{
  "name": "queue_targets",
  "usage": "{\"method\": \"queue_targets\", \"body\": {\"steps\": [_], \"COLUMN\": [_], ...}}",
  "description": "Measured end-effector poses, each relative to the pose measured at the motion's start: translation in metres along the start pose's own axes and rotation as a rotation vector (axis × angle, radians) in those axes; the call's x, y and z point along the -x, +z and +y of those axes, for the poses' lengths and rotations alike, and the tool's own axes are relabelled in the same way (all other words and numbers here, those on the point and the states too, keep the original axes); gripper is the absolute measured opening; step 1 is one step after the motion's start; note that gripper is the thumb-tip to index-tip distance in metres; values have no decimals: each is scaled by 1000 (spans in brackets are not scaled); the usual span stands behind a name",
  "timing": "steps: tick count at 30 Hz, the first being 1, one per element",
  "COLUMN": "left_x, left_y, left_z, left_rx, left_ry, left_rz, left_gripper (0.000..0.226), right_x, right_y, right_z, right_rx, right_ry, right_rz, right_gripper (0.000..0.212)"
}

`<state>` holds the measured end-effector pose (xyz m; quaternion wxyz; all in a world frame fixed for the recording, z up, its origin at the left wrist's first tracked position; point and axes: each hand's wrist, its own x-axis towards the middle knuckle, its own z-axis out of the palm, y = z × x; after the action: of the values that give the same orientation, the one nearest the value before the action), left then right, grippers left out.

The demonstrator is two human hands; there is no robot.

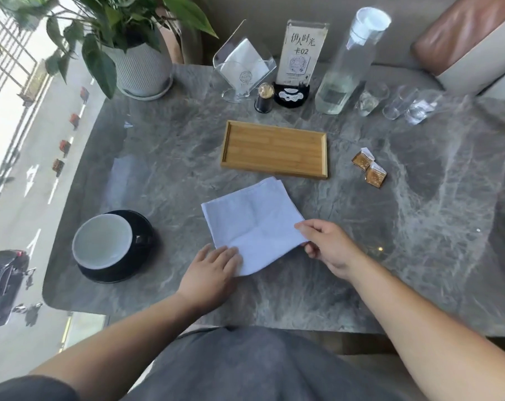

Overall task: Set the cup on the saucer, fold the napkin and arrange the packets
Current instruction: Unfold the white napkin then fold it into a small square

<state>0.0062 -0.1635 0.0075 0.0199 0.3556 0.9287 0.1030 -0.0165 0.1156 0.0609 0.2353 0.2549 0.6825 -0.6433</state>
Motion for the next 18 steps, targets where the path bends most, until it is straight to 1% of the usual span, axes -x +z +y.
{"method": "queue_targets", "body": {"steps": [2,4,5,7,9,10,11,12,13,15,16,17,18], "left_x": [-1,-3,-5,-9,-16,-19,-20,-22,-24,-27,-30,-33,-38], "left_y": [-10,-26,-35,-55,-74,-82,-86,-87,-87,-78,-70,-64,-60], "left_z": [-4,-10,-13,-17,-18,-18,-17,-15,-9,8,19,29,35], "left_rx": [77,149,181,227,256,270,282,292,304,296,271,253,262], "left_ry": [1,-39,-59,-82,-97,-106,-111,-112,-101,-64,-57,-67,-98], "left_rz": [78,138,172,237,286,304,303,266,188,-20,-94,-119,-76], "left_gripper": [41,34,30,25,27,29,32,41,55,81,84,77,61], "right_x": [6,14,17,21,24,26,28,31,33,36,37,39,41], "right_y": [-6,-12,-14,-17,-20,-22,-23,-24,-24,-21,-19,-18,-18], "right_z": [-4,-9,-13,-22,-33,-39,-47,-54,-61,-71,-75,-79,-82], "right_rx": [0,137,230,401,557,628,677,694,690,673,669,671,676], "right_ry": [-56,-123,-158,-261,-392,-445,-486,-511,-525,-525,-522,-518,-514], "right_rz": [-70,-108,-83,27,135,171,198,209,217,227,228,229,230], "right_gripper": [27,39,38,24,9,3,4,4,4,7,9,11,13]}}
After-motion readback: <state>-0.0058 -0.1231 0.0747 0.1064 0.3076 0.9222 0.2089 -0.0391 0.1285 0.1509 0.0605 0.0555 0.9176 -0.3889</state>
